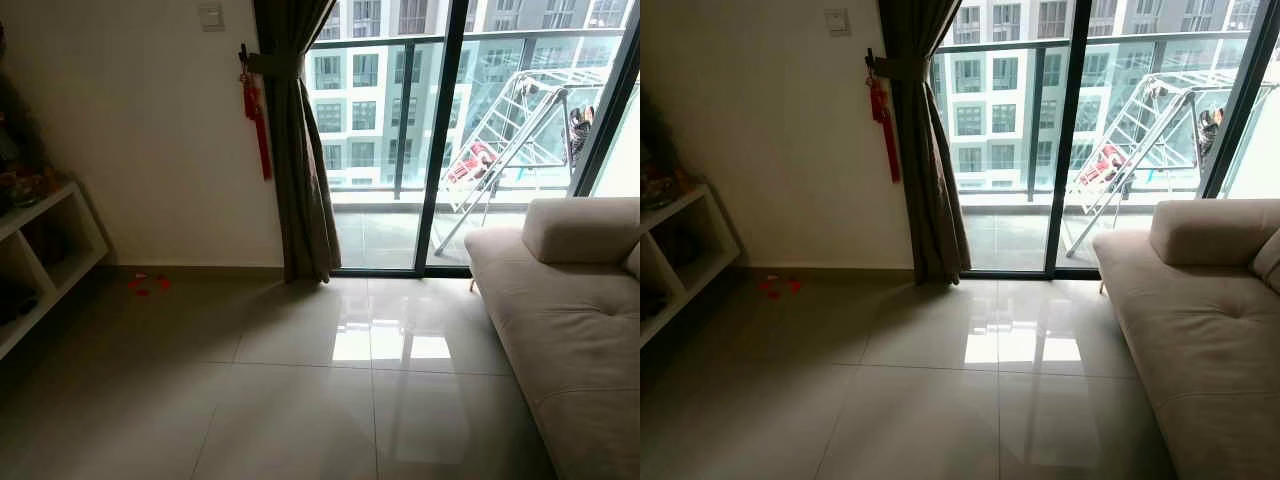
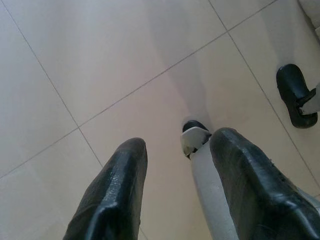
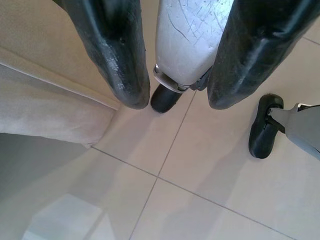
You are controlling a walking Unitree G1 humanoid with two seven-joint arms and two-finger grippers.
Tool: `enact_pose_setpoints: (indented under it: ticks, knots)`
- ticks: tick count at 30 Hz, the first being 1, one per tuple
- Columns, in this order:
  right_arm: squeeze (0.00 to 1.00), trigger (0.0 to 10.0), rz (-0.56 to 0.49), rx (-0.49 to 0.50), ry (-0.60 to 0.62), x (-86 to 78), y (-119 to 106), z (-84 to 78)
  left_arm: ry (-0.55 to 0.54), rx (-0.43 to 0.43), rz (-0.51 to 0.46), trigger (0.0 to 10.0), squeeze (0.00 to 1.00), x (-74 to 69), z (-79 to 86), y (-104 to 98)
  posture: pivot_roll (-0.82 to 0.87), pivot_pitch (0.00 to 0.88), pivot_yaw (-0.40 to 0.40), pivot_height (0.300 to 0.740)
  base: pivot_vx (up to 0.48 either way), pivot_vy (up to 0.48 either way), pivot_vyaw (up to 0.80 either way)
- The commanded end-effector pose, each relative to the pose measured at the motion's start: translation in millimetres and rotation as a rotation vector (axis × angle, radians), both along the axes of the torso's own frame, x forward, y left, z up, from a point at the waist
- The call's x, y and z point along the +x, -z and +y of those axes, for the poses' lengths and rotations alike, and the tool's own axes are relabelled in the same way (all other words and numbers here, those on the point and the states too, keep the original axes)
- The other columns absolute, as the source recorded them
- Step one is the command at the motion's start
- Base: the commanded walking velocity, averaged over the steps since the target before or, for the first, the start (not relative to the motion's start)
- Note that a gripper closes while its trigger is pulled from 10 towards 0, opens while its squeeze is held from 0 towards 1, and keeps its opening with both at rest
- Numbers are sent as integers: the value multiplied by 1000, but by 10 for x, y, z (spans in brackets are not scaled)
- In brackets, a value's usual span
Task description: Move the pillow to the sofa from floor
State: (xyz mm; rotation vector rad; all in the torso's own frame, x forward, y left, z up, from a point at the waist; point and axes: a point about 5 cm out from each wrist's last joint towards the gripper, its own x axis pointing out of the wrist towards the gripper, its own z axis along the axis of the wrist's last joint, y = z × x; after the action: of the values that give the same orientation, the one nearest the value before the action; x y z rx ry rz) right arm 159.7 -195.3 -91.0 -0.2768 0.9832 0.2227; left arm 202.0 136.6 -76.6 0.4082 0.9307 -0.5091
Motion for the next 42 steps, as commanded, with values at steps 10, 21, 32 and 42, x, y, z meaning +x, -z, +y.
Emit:
enact_pose_setpoints:
  ticks: [10,21,32,42]
  knots:
    - [0,10000,120,136,189,69,19,142,-339,-253,198,10000,0,-8,-351,2,-29,0,2,740,0,0,0]
    - [0,10000,131,132,172,64,21,139,-340,-246,201,10000,0,-16,-351,7,-28,0,0,740,0,0,0]
    - [0,10000,140,128,172,31,34,138,-386,-166,266,10000,0,-121,-261,70,-31,0,-3,740,0,0,0]
    - [0,10000,154,131,174,-15,54,143,-413,-143,311,10000,0,-206,-219,112,-33,0,-3,740,0,0,0]
